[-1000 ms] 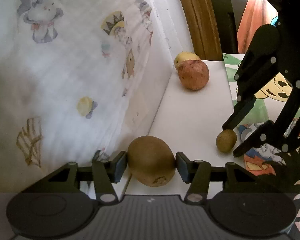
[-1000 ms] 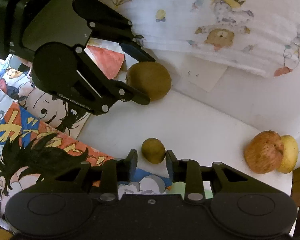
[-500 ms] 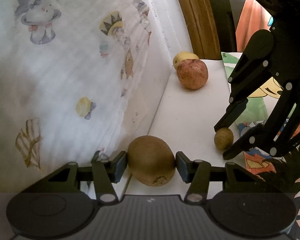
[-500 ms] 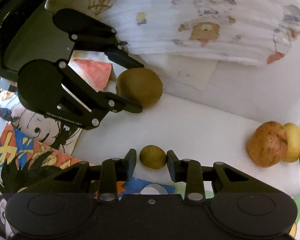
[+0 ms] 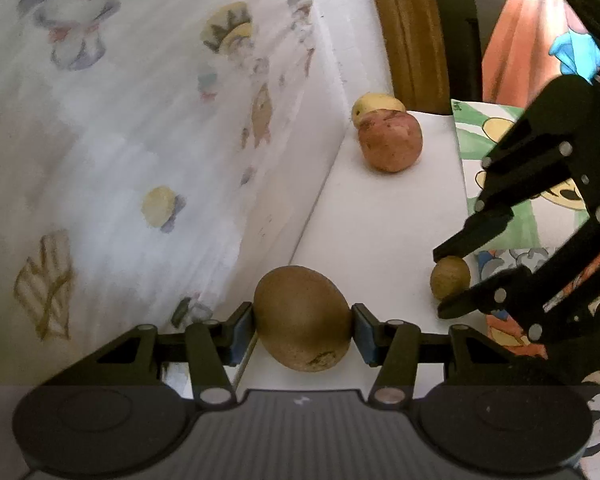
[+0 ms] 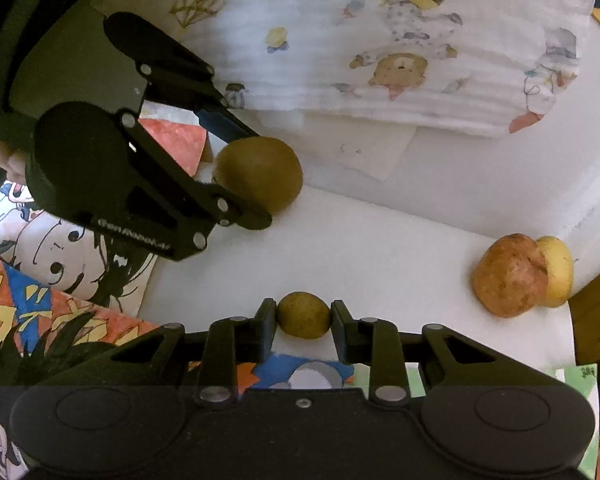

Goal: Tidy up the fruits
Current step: 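Lift the kiwi with the left tool while the right lifts the small fruit toward the tray, then lower the kiwi into the tray with the left tool while the right lowers the small fruit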

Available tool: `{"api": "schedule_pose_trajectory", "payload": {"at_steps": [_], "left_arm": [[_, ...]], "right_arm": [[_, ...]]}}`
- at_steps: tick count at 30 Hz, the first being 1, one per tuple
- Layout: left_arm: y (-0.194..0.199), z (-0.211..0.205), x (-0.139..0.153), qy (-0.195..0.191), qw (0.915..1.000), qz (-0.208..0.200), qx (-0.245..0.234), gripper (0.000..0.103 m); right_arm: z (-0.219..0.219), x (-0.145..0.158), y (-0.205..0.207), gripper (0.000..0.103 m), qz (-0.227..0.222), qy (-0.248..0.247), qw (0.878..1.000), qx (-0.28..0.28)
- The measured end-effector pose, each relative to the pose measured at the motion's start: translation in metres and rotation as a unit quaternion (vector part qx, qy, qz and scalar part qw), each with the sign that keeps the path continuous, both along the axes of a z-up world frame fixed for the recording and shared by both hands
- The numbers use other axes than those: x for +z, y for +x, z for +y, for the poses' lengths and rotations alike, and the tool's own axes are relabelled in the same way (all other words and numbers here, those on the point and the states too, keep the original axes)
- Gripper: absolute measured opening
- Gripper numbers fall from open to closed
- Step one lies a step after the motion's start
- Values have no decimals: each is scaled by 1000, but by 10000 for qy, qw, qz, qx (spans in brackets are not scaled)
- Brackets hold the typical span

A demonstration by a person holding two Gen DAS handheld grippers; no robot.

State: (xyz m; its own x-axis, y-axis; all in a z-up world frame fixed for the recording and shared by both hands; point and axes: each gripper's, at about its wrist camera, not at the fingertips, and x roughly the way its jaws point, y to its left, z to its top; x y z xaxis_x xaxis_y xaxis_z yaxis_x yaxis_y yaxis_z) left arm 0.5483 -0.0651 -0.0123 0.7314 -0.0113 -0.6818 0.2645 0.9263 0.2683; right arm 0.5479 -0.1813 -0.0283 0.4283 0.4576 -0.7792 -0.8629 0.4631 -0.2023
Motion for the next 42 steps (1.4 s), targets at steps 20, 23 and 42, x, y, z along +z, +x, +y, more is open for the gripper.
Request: {"api": "schedule_pose_trajectory", "payload": {"at_steps": [20, 23, 42], "left_arm": [[-65, 7, 49, -746, 9951, -123, 645, 56], [-83, 5, 63, -791, 9946, -243, 630, 56], [-167, -55, 116, -1063, 9925, -599, -110, 56]], "right_arm": [[-34, 89, -78, 31, -1198, 558, 9881, -789], [-41, 106, -89, 31, -1344, 653, 9849, -876], [-115, 140, -237, 31, -1520, 760, 9715, -1650]]}}
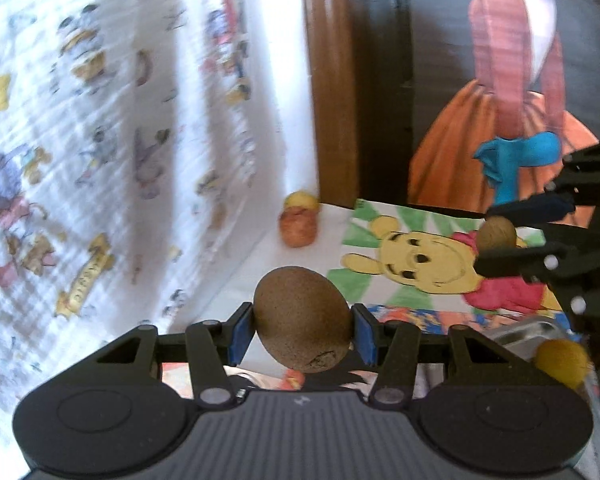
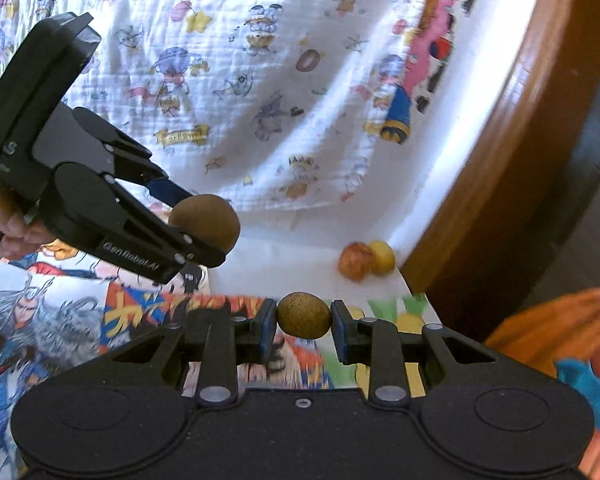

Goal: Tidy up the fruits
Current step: 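Lower the kiwi into the tray with the left tool while the right lowers the small fruit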

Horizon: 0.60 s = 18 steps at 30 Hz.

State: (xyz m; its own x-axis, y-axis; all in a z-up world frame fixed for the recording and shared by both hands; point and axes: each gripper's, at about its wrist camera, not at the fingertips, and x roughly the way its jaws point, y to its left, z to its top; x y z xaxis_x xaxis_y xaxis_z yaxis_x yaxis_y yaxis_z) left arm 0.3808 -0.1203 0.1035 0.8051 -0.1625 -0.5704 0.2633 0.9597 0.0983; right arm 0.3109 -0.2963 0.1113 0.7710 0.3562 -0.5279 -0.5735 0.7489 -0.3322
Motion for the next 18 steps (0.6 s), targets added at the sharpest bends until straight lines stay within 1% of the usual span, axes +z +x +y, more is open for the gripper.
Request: {"api": "schedule_pose_trajectory", "payload": {"at_steps": [10, 18], "left_arm": [[-26, -43, -4, 18, 9985, 47, -546, 56], [-43, -78, -12, 80, 9949, 149, -993, 56]], "right_arm": [[-39, -15, -56, 31, 117, 78, 9976, -683], [-63, -30, -93, 31, 246, 162, 9935, -1098]]}}
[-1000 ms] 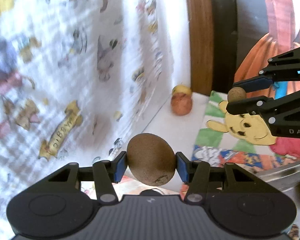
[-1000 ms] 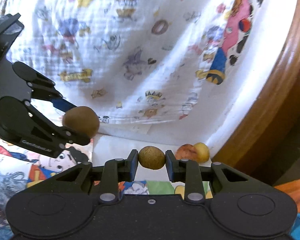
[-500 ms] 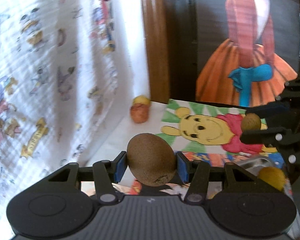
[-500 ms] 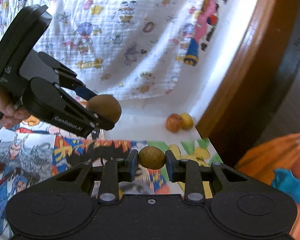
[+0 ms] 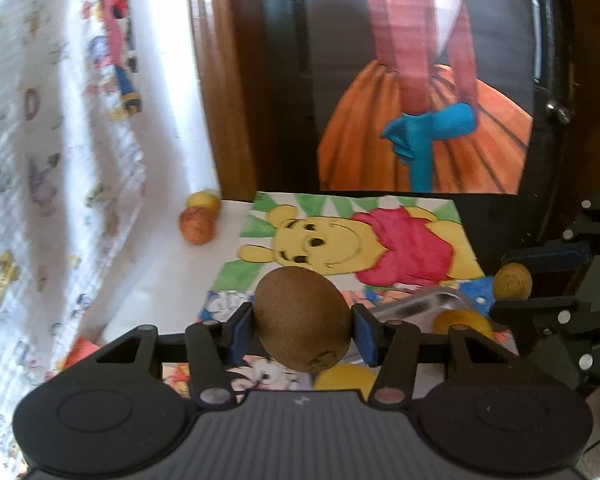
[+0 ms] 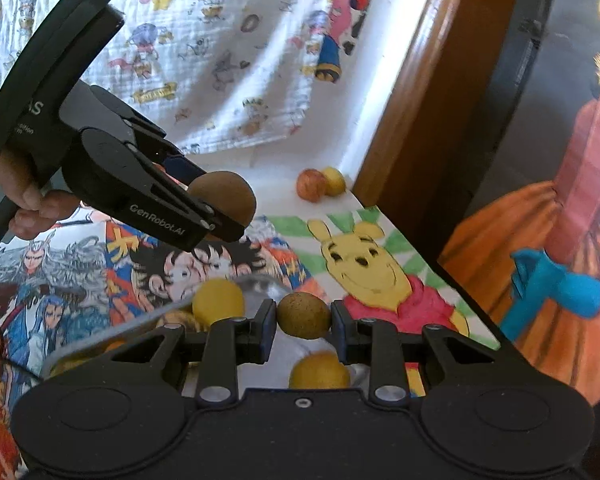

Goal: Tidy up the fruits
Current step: 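Lower the kiwi into the tray with the left tool while the right lowers the small fruit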

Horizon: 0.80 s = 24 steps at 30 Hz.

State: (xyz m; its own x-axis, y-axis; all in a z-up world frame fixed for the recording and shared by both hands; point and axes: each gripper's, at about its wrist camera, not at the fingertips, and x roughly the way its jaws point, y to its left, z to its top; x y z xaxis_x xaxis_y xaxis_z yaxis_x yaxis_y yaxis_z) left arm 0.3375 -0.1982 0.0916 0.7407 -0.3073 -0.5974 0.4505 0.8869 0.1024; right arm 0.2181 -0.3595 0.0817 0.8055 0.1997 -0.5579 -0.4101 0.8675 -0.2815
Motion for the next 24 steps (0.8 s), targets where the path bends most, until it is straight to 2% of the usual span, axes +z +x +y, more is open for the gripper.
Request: {"api": "schedule_pose_trajectory", "payload": {"at_steps": [11, 24], "left_arm": [[-18, -36, -23, 184, 9982, 291, -483, 56], [-16, -57, -49, 363, 9927, 791, -834, 56]], "right_arm": [[-16, -30, -30, 31, 313, 179, 9986, -389], [-7, -71, -40, 31, 829, 423, 9947, -436]]}}
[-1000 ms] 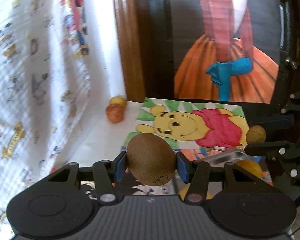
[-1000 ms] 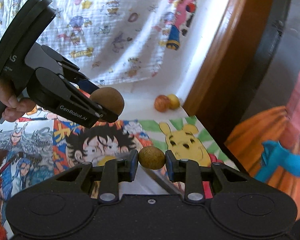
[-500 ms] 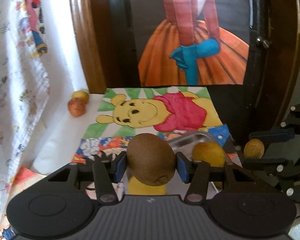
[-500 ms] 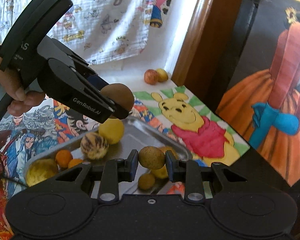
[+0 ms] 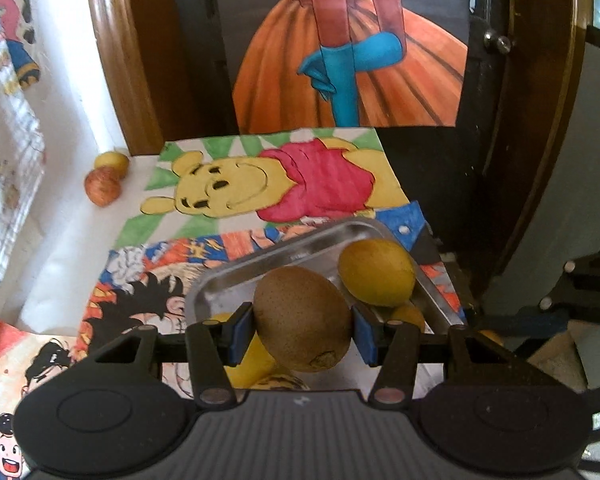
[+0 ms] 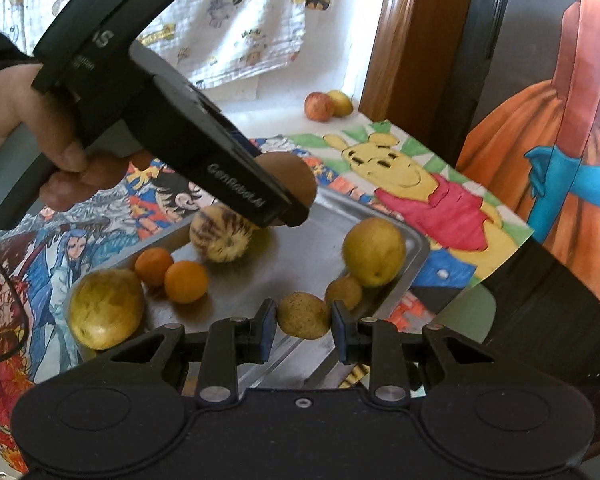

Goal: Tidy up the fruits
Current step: 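Lower the kiwi into the tray with the left tool while the right lowers the small fruit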

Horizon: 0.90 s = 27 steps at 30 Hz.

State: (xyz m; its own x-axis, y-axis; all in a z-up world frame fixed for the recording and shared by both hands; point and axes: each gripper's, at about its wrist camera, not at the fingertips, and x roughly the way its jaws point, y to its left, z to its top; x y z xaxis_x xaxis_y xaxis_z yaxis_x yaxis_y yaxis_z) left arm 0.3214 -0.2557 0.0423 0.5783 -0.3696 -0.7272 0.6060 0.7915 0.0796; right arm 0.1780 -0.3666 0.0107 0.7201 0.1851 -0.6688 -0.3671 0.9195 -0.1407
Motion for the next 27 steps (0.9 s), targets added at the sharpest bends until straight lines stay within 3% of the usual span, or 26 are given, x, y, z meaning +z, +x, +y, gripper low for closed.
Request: {"api": "schedule_pose_trajectory", "payload": {"at_steps": [14, 27], "left_arm": [[11, -12, -19, 266, 9994, 223, -48, 56], [13, -20, -24, 413, 9985, 13, -353, 56]], "right_arm": [[0, -18, 6, 31, 142, 33, 9999, -71], [3, -27, 9, 31, 174, -26, 9997, -158]]}}
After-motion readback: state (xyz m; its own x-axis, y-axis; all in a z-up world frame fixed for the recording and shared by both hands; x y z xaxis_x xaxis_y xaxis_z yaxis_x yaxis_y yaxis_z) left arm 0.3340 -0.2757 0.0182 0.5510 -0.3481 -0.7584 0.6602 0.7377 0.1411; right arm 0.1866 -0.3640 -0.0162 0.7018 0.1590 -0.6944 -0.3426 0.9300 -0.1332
